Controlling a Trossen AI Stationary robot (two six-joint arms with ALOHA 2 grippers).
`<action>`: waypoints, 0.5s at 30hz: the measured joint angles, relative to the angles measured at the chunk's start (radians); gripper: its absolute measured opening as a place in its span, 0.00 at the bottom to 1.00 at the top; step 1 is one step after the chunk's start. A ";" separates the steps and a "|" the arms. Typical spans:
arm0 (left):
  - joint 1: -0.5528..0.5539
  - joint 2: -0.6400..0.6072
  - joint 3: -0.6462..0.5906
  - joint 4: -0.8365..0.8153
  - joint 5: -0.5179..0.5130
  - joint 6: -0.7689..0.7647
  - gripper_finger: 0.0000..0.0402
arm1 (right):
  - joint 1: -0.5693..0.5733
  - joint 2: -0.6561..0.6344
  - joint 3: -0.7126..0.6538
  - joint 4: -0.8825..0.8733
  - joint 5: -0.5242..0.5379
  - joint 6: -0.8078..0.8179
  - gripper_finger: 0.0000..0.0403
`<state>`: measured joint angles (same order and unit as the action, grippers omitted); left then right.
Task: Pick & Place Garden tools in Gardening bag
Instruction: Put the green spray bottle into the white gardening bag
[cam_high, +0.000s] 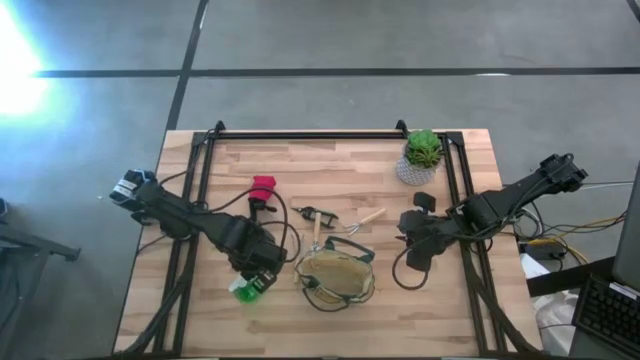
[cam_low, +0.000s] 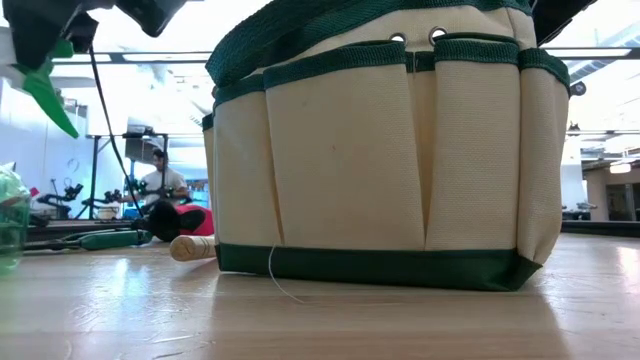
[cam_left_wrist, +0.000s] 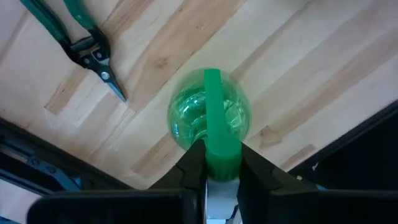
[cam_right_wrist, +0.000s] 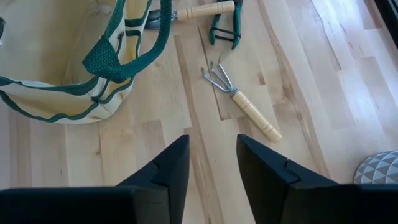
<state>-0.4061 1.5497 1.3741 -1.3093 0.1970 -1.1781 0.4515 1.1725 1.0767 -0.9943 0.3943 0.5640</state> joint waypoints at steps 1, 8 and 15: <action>0.000 -0.001 0.002 -0.001 0.001 0.012 0.13 | 0.000 0.000 0.000 0.000 0.000 0.000 0.32; 0.000 -0.036 0.055 -0.021 0.002 0.082 0.13 | 0.000 0.000 0.000 0.000 0.001 -0.034 0.33; 0.001 -0.074 0.178 -0.085 -0.035 0.124 0.13 | 0.000 0.000 0.000 0.004 0.001 -0.052 0.31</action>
<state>-0.4048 1.4759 1.5518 -1.3940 0.1616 -1.0536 0.4511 1.1725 1.0767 -0.9905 0.3950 0.5119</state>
